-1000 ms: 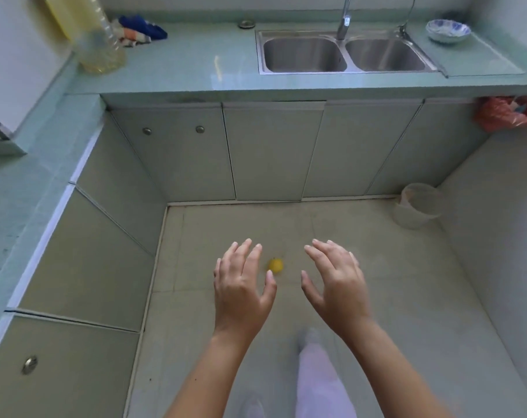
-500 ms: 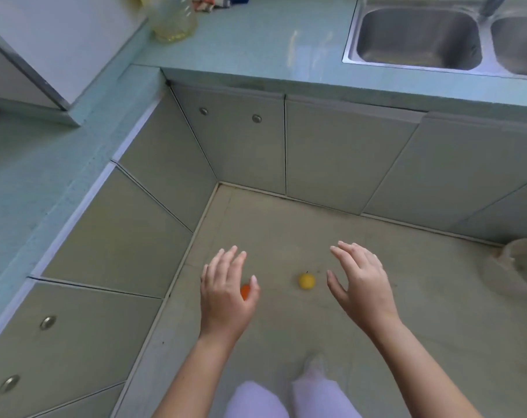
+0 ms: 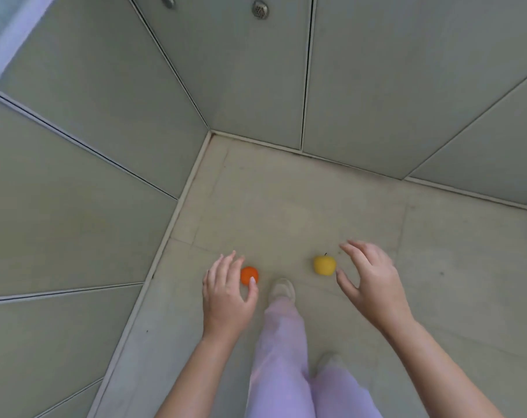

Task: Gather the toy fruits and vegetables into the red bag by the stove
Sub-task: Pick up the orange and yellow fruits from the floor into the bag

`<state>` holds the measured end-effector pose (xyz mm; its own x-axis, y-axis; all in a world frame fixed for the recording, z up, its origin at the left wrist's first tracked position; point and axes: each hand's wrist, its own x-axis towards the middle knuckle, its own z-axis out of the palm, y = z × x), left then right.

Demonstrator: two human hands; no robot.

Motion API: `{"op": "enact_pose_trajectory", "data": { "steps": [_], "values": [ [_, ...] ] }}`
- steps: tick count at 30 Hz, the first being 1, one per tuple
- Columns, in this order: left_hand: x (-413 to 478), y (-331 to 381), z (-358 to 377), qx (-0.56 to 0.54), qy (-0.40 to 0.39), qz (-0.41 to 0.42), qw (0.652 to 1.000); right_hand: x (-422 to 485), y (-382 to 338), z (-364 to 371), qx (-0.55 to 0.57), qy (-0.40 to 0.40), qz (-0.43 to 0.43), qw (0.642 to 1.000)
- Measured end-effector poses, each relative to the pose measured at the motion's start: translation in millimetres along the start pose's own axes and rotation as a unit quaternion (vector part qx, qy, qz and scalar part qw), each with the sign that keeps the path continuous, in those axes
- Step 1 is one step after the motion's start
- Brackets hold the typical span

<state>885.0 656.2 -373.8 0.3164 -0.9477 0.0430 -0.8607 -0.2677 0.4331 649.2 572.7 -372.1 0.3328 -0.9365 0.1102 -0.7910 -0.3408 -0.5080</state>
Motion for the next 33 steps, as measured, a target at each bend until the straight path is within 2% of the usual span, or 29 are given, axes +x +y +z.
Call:
{"op": "enact_pose_trajectory", "data": {
  "steps": [9, 20, 27, 33],
  "values": [
    [34.7, -128.4, 172.4, 0.016, -0.066, -0.047, 0.997, 19.6, 105.4, 168.9, -0.041, -0.066, -0.053, 0.996],
    [24.7, -210.5, 322.0, 0.02, -0.14, -0.034, 0.989, 35.8, 201.7, 281.6, -0.108, -0.167, -0.132, 0.971],
    [4.4, -233.4, 360.4, 0.02, -0.149, -0.071, 0.986, 23.6, 232.1, 319.3, -0.091, -0.215, -0.091, 0.968],
    [-16.6, -249.7, 385.6, 0.031, -0.186, -0.089, 0.978, -1.7, 255.2, 343.0, -0.057, -0.243, -0.027, 0.968]
  ]
}}
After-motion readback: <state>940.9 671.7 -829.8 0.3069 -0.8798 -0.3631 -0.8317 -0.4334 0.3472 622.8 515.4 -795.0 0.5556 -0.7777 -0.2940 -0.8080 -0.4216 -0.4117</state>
